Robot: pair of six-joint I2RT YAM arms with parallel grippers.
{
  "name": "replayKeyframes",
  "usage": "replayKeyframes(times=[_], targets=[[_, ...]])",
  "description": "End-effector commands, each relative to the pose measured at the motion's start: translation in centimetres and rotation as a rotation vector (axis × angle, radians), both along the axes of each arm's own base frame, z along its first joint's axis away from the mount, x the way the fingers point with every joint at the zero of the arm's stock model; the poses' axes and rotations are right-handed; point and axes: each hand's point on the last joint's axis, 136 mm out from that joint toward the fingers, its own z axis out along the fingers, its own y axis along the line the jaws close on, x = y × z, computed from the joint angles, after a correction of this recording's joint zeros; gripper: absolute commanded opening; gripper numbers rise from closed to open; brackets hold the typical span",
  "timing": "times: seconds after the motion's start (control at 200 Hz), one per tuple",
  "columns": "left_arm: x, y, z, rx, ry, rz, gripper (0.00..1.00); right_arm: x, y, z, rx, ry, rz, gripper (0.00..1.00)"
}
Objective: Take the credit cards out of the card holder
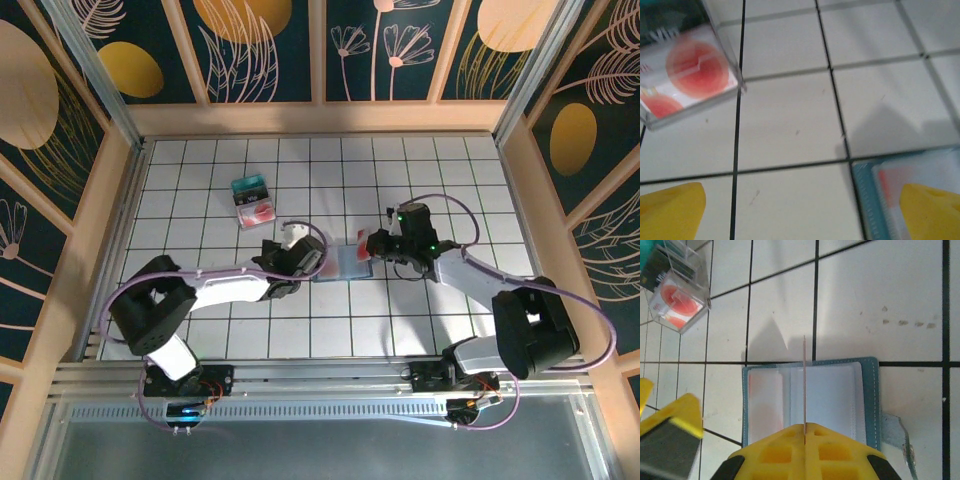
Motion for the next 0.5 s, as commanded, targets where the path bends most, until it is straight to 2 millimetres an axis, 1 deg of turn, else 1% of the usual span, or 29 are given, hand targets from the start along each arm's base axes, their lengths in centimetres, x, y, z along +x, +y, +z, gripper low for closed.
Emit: replayKeyframes(times=[0.0,0.135,0.255,0.305,0.385,0.495], targets=[[0.6,-0.8,4.2,-0.105,-0.078,0.006,0.99,1.1,-0.7,2.4,-0.005,-0.096,-0.032,0.0],[0.7,-2.0,8.4,-0.265,-0.157,-0.038,0.99,1.5,-0.3,5.1,0.066,-0.187,-0.036,0.0],[0.6,-3.6,11.6,-0.424,-0.201,-0.133,0.99,1.7,0.6,7.9,0.156,-0.278,-0.016,0.0],[0.6,-3.9,12.4,-0.481,-0.206,-0.165,0.99,1.8,1.0,9.0,0.194,-0.315,-0.004,0.0],[0.8,-3.7,13.4,-0.575,-0.2,-0.19,0.99,1.7,1.5,10.7,0.249,-0.366,0.017,0.0],[0.8,-3.3,13.9,-0.68,-0.197,-0.232,0.99,1.1,2.2,12.5,0.313,-0.425,0.064,0.0]])
